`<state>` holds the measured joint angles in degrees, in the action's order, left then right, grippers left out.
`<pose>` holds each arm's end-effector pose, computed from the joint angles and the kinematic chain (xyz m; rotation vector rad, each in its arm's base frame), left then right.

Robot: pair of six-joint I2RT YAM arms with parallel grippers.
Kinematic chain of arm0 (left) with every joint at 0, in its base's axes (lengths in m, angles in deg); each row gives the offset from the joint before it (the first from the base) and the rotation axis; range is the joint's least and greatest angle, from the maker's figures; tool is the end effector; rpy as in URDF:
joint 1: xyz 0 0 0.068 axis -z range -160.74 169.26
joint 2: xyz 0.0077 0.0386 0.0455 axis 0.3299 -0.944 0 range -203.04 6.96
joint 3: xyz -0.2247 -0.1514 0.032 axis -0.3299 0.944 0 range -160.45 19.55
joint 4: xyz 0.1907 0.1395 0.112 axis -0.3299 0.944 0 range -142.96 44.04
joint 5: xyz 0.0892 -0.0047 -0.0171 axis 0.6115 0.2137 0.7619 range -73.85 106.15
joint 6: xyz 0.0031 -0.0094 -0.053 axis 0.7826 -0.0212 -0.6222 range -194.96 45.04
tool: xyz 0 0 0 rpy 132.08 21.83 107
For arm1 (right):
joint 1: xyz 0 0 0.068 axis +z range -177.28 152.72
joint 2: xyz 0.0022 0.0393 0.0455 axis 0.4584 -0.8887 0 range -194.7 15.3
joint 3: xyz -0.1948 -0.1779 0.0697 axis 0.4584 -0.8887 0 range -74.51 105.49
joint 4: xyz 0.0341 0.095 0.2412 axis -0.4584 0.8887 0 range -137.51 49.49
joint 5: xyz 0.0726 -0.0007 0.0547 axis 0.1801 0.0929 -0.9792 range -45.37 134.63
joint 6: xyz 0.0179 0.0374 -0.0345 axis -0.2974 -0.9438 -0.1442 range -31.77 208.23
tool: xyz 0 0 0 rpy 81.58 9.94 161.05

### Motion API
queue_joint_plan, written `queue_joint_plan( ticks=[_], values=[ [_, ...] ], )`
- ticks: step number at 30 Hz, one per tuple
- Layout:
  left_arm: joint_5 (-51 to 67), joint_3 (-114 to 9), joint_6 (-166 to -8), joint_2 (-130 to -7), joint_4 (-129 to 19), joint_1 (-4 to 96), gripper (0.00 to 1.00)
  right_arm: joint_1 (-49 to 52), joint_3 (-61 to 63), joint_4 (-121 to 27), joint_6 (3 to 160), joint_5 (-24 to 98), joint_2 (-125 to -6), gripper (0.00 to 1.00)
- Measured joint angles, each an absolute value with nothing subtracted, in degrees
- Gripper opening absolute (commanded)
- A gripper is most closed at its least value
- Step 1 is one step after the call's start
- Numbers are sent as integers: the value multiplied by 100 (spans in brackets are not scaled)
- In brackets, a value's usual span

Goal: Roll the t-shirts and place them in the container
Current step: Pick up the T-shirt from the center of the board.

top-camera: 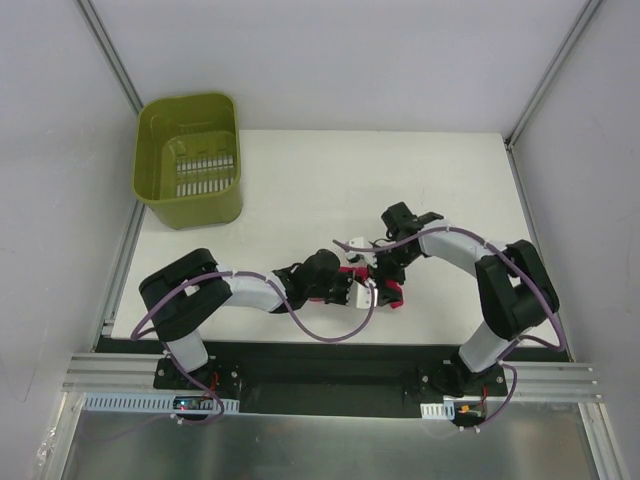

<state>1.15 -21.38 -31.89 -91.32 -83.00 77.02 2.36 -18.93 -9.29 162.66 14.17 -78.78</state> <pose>0.1721 -0.2900 0.1511 1.6847 1.1797 -0.4275 0.2448 0.1601 0.1695 -2.1617 1.5790 0.5548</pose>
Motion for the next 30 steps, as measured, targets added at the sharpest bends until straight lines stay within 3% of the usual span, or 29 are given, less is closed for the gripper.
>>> queue_joint_plan(
  ticks=[2,14,23,30],
  values=[
    [108,-2179,-3149,-9132,-8213,7704,0,64,-1716,-838,16102,1334,-7966,96],
    [183,-2496,-3036,-9038,-7470,7612,0,-2515,1741,845,15484,842,-8060,96],
    [1339,-3532,-3228,-8487,-6287,6799,0,-3385,1372,1086,14146,1467,-7504,96],
    [2242,-6017,-3458,-8577,-5453,5842,0,-3374,668,756,13031,2232,-7091,96]
  ],
)
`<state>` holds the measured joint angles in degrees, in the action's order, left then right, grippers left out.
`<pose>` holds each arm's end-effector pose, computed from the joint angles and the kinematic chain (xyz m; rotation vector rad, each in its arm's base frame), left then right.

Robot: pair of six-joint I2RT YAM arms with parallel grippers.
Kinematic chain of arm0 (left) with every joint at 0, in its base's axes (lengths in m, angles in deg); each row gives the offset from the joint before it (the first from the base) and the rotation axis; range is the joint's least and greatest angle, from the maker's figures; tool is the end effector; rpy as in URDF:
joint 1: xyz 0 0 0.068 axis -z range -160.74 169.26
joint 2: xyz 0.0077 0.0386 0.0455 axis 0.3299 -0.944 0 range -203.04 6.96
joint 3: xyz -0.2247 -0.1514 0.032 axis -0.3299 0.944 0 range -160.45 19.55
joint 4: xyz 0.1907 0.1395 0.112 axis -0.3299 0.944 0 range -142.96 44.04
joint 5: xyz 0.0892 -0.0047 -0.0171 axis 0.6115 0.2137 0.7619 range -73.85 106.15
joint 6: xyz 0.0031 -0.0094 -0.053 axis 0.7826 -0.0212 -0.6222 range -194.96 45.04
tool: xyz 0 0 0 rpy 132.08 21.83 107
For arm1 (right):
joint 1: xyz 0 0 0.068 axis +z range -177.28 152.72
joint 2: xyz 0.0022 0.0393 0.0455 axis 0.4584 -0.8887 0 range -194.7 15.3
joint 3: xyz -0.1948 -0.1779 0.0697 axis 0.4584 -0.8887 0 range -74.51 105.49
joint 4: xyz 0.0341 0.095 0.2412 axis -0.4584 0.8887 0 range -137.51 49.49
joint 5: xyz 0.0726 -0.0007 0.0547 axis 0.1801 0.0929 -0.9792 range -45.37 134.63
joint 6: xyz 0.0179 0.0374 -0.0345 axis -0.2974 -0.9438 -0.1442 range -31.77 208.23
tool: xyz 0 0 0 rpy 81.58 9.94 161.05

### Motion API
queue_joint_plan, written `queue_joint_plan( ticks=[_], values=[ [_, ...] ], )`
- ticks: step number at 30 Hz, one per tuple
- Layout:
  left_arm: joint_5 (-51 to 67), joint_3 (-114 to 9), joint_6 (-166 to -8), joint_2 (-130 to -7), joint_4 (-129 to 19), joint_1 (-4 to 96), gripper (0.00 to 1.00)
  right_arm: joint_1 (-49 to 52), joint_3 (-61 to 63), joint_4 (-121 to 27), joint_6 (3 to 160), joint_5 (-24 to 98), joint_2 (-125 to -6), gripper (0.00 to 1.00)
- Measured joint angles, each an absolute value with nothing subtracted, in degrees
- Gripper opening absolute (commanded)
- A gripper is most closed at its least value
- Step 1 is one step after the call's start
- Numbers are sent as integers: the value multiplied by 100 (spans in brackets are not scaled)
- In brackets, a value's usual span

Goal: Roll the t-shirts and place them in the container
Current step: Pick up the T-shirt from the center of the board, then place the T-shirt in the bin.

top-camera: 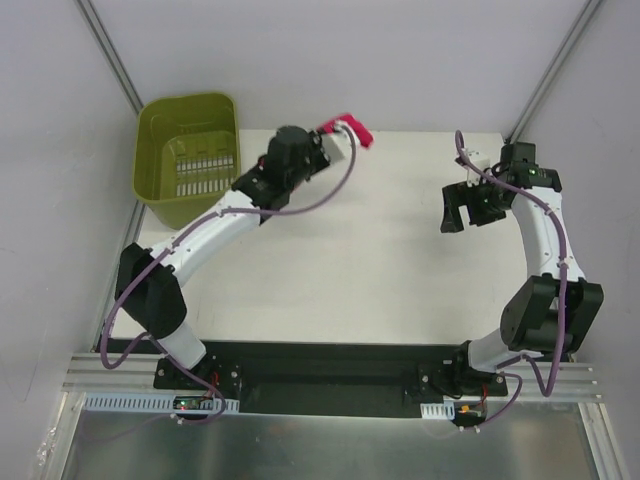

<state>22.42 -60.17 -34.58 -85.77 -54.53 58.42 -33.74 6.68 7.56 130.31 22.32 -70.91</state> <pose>0.3065 -0.2446 0.3589 1.0706 1.4102 0.1122 0.3048 -0.0209 0.3227 -0.8926 2.3463 0.1754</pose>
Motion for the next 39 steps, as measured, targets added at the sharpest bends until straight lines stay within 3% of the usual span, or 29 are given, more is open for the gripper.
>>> queue_joint_plan(
  ticks=[7,27,31,39],
  values=[
    [3240,-7831,-3621,-9145,-5326,4386,0,-3392,692,649,12304,1826,-7544,96],
    [4012,-7987,-4268,-10282,-5053,2170,0,-3304,764,590,12024,1620,-8547,96],
    [3643,-8026,-4301,-10551,-5046,2002,0,-3112,793,701,12240,1784,-8669,96],
    [1321,-7912,-3879,-10693,-5037,1217,0,-2854,793,826,12540,2035,-8818,96]
  ],
)
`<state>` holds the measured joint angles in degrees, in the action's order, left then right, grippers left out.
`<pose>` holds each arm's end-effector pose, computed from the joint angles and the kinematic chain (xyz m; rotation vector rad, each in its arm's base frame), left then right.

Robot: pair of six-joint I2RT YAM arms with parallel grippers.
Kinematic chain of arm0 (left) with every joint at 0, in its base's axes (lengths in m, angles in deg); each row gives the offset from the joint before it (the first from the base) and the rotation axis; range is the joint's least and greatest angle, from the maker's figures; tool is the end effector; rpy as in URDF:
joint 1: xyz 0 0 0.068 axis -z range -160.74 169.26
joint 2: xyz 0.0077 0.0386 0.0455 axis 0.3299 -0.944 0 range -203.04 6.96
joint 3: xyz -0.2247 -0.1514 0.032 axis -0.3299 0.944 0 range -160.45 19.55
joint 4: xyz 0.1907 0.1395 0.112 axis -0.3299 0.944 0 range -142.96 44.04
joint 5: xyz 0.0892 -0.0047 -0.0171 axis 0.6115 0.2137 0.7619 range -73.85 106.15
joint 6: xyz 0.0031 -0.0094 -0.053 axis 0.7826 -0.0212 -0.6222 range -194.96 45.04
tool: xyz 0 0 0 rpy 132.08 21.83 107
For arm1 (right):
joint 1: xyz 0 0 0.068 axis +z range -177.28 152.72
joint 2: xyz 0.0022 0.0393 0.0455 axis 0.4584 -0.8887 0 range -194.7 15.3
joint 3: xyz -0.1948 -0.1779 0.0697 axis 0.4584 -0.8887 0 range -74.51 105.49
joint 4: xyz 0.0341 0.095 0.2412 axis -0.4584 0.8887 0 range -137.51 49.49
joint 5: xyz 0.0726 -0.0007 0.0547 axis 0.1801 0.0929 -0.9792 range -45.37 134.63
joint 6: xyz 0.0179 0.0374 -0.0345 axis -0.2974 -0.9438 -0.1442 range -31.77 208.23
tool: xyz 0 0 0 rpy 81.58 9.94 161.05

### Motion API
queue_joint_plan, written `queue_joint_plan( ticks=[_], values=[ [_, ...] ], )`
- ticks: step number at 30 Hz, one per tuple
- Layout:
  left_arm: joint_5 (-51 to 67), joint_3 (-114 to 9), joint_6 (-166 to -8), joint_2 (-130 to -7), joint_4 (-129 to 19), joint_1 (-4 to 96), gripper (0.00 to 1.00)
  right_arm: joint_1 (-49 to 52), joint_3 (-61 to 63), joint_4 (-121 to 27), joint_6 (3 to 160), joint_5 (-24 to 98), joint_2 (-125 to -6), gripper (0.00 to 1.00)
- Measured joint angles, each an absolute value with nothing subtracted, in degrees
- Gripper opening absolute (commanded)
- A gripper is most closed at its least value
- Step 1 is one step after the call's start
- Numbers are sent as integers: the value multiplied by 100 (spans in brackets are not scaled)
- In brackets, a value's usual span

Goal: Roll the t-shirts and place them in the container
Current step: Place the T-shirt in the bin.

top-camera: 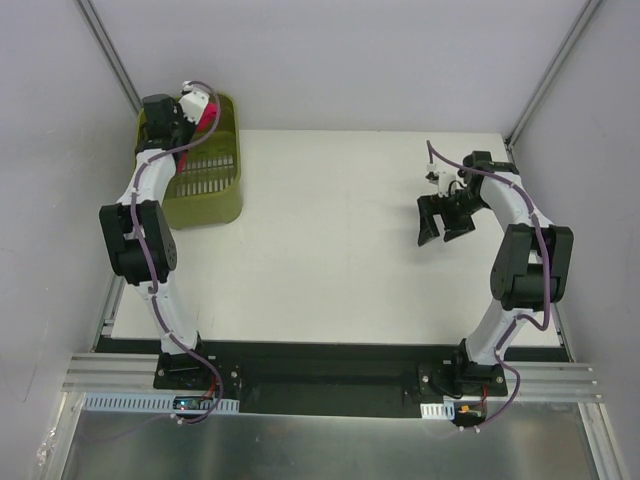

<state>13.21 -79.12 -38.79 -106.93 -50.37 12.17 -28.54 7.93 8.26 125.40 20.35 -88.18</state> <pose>0.4800 0.0579 0.3150 0.5135 1.8378 0.4672 0.3564 0.0069 0.2347 -0.9138 2.5972 0.4543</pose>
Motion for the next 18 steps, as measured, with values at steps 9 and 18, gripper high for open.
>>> queue_joint_plan(
  ticks=[9,18],
  values=[
    [-936,-6520,-1831,-10551,-4978,603,0,-2795,753,907,12806,2239,-8818,96],
    [-2381,-6179,-376,-10537,-4712,380,0,-2548,498,1158,13191,2597,-8818,96]
  ],
)
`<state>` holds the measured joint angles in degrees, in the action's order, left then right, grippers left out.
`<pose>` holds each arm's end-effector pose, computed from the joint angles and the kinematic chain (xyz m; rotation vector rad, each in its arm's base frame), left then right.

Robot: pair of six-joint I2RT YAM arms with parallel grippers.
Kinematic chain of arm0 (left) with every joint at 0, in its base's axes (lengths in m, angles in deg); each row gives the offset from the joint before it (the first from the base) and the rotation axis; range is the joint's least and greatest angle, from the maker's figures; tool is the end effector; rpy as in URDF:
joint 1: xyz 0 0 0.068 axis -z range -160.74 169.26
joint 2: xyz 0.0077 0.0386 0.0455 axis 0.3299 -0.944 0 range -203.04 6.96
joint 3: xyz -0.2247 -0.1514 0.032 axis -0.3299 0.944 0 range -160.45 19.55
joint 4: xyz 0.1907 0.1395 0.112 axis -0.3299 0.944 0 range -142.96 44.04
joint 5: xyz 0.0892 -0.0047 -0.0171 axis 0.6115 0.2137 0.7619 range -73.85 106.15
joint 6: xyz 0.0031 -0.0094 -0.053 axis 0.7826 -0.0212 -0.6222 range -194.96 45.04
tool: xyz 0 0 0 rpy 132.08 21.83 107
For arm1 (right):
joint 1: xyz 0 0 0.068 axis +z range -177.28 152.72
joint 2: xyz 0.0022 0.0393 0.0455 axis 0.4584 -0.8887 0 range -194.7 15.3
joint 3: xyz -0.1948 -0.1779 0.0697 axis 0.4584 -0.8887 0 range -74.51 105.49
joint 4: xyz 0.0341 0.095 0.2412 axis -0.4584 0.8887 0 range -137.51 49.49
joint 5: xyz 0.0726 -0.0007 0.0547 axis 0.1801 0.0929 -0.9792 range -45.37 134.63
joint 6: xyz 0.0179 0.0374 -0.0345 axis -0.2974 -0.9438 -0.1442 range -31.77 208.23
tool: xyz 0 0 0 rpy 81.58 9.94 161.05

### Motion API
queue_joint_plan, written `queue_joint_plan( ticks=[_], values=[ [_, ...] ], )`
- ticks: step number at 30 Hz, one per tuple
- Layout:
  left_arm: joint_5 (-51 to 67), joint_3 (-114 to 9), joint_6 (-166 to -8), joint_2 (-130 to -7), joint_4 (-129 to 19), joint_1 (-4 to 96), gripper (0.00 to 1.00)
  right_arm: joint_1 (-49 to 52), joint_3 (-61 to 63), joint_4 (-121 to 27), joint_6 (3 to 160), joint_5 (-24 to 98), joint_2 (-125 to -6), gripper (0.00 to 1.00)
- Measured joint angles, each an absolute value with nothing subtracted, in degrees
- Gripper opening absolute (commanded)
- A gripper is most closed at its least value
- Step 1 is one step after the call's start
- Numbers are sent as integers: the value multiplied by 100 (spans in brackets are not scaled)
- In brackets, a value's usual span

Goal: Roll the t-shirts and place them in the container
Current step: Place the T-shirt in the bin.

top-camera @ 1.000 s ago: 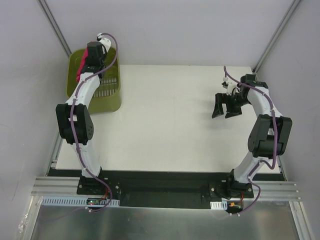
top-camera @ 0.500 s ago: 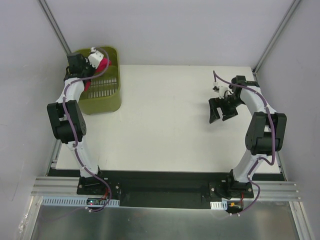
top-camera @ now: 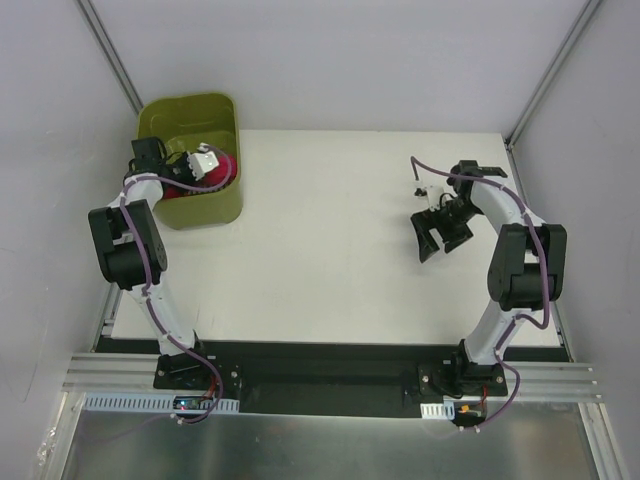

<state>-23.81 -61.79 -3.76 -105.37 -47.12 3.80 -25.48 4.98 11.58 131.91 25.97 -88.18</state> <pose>0.4325 0.0959 0.2223 1.2683 1.6129 0.1592 0.3423 0.0222 0.2185 -1.1435 2.6535 0.3809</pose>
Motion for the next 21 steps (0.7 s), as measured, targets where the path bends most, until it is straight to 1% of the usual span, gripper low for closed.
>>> queue_joint_plan(
  ticks=[9,16,21],
  values=[
    [-3161,-6531,805,-10540,-3560,-77,0,-2389,432,1416,13565,2991,-8842,96],
    [-3336,-6894,1771,-10540,-2358,-226,0,-2236,432,1451,13720,3181,-9032,96],
    [-3306,-6883,2514,-10540,-1840,-258,0,-2133,434,1449,13799,3246,-9240,96]
  ],
)
